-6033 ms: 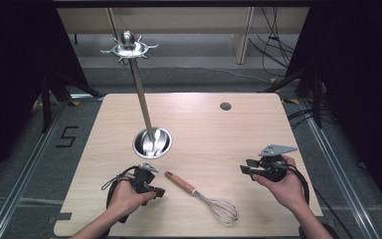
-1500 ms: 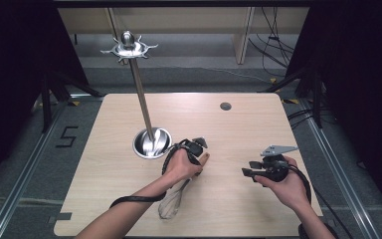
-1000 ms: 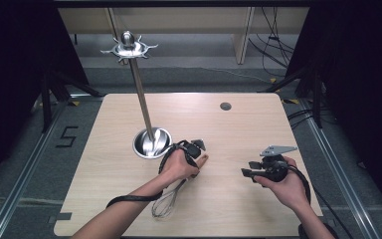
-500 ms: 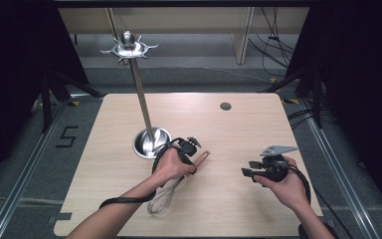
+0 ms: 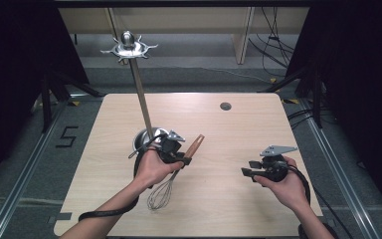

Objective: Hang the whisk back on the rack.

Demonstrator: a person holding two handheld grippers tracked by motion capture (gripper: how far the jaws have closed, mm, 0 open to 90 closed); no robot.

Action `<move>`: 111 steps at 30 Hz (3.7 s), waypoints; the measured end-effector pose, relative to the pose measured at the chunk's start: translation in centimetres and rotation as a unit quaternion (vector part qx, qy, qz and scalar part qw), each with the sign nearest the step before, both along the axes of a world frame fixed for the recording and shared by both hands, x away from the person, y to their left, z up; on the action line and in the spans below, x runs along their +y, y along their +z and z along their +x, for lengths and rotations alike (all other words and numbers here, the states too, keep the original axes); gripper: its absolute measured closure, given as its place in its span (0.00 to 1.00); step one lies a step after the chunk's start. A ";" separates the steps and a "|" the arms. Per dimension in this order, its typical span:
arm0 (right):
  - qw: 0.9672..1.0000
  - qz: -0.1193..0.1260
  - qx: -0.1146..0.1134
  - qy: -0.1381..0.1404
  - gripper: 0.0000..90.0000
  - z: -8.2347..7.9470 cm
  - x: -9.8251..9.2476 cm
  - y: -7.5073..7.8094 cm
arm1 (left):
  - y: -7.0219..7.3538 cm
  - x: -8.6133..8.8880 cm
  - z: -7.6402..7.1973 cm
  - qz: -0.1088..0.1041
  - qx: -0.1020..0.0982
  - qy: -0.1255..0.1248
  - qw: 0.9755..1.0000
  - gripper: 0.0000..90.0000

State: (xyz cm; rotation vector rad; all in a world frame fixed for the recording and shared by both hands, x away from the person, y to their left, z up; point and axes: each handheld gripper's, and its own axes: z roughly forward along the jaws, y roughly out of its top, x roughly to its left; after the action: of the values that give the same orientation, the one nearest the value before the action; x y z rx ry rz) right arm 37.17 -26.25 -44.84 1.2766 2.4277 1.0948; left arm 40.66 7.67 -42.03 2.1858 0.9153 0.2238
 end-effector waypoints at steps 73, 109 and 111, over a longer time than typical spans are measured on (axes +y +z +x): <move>0.999 -0.009 -0.036 0.008 0.57 0.2 -0.2 0.1 | 7.3 10.8 -4.3 -0.207 -0.218 0.112 0.947 0.76; 0.999 -0.010 -0.038 0.007 0.56 0.3 -0.2 0.1 | 9.6 13.2 -4.5 -0.215 -0.253 0.160 0.929 0.76; 0.999 -0.009 -0.038 0.007 0.56 0.2 -0.2 0.1 | 9.7 13.2 -4.6 -0.216 -0.254 0.164 0.929 0.76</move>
State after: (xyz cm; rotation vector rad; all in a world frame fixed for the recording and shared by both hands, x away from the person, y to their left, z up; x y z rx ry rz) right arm 37.42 -26.47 -44.76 1.1930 2.3890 1.1015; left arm 36.11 20.91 -32.35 1.4595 0.9146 0.6513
